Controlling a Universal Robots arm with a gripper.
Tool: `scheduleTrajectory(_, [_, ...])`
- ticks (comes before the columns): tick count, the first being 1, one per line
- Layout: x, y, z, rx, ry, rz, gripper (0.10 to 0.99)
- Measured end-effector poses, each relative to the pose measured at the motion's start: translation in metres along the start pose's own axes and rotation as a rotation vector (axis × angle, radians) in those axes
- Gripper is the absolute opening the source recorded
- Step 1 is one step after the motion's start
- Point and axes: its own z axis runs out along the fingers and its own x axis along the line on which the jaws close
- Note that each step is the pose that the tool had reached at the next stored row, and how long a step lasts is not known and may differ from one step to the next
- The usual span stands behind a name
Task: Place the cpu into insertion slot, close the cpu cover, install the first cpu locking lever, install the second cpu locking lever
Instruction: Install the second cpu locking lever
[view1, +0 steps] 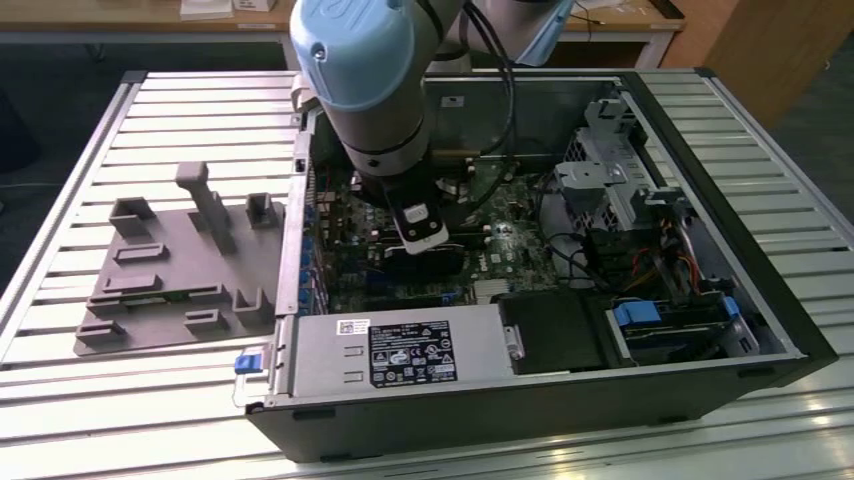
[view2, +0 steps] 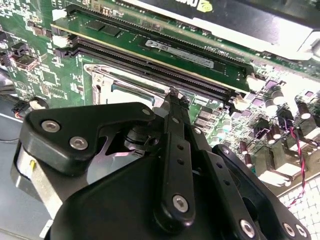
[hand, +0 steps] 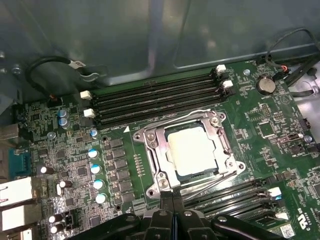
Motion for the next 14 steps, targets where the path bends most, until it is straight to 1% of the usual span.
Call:
scheduleTrajectory(6, [0.0018,-0.0014,0.0019,-0.002,0.0004,0.0,0.102])
scheduleTrajectory(11, [0.0013,-0.0039,0.0015,-0.002,0.0007,0.0,0.102])
scheduleTrajectory(14, [0.001,-0.0053,0.0017,-0.005,0.0012,0.001,0.102])
